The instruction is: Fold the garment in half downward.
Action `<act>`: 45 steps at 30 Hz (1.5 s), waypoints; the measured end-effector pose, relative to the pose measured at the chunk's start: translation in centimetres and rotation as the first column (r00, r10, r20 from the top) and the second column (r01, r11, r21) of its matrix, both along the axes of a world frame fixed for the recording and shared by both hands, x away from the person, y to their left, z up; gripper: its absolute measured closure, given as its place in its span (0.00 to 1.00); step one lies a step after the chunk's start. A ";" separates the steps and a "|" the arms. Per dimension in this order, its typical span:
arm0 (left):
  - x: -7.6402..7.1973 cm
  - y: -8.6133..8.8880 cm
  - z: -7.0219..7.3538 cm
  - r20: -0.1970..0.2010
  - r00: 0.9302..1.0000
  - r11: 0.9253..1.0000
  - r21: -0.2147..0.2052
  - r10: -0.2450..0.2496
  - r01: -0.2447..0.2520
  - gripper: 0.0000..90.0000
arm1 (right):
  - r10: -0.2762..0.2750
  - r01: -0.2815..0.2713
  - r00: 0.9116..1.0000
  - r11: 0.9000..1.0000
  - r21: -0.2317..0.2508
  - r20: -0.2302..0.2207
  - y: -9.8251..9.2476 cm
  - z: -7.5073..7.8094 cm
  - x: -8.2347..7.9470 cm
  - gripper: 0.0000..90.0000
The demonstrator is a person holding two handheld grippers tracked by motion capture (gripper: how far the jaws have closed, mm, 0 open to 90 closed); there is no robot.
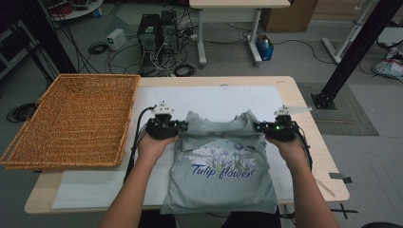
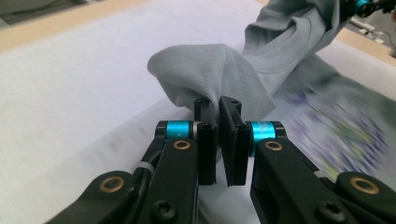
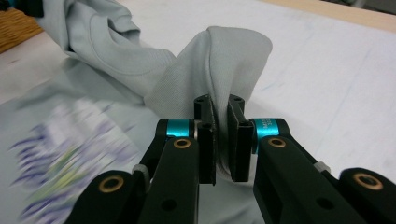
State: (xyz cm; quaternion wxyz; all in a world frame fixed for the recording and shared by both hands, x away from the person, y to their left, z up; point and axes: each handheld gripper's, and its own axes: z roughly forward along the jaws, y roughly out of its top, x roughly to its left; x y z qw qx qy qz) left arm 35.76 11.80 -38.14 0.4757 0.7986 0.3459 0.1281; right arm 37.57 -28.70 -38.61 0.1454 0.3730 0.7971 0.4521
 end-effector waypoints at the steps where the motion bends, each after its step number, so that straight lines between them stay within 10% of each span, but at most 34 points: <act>1: -1.3 0.1 -0.2 -0.001 1.000 1.000 0.004 0.000 0.000 0.95 | 0.005 -0.005 1.000 1.000 0.004 0.003 0.0 -0.1 -1.3 0.95; 10: -10.2 0.4 -4.2 -0.057 0.998 1.000 0.008 0.003 -0.003 0.94 | -0.006 0.009 0.998 0.999 0.038 -0.062 0.3 -4.7 -11.0 0.93; 13: -10.8 0.2 -4.8 -0.074 0.997 1.000 -0.006 0.019 -0.020 0.73 | -0.036 0.039 0.995 0.999 0.029 -0.090 0.2 -5.6 -12.1 0.69; 20: -7.6 1.7 -3.5 -0.049 0.994 0.995 -0.027 0.099 -0.101 0.43 | -0.109 0.110 0.993 0.994 0.013 -0.046 -1.8 -2.9 -9.4 0.53; 27: -2.0 2.4 -5.0 -0.137 0.980 0.990 0.003 0.141 -0.142 0.37 | -0.115 0.109 0.984 0.993 -0.052 -0.134 -2.1 -5.2 -4.1 0.49; 33: 0.2 1.4 -6.5 -0.221 0.968 0.993 0.064 0.115 -0.104 0.37 | -0.074 0.059 0.979 0.995 -0.082 -0.189 -1.2 -6.5 -3.4 0.62; 39: -0.7 0.8 -6.9 -0.186 0.981 0.997 0.067 0.061 -0.050 0.89 | -0.017 0.000 0.978 0.997 -0.078 -0.209 -1.3 -6.4 -3.4 0.85; 45: 0.5 2.2 -5.8 -0.129 0.980 0.986 0.085 0.154 -0.144 0.93 | -0.019 0.004 0.987 0.996 -0.089 -0.159 -0.4 -5.9 -2.1 0.86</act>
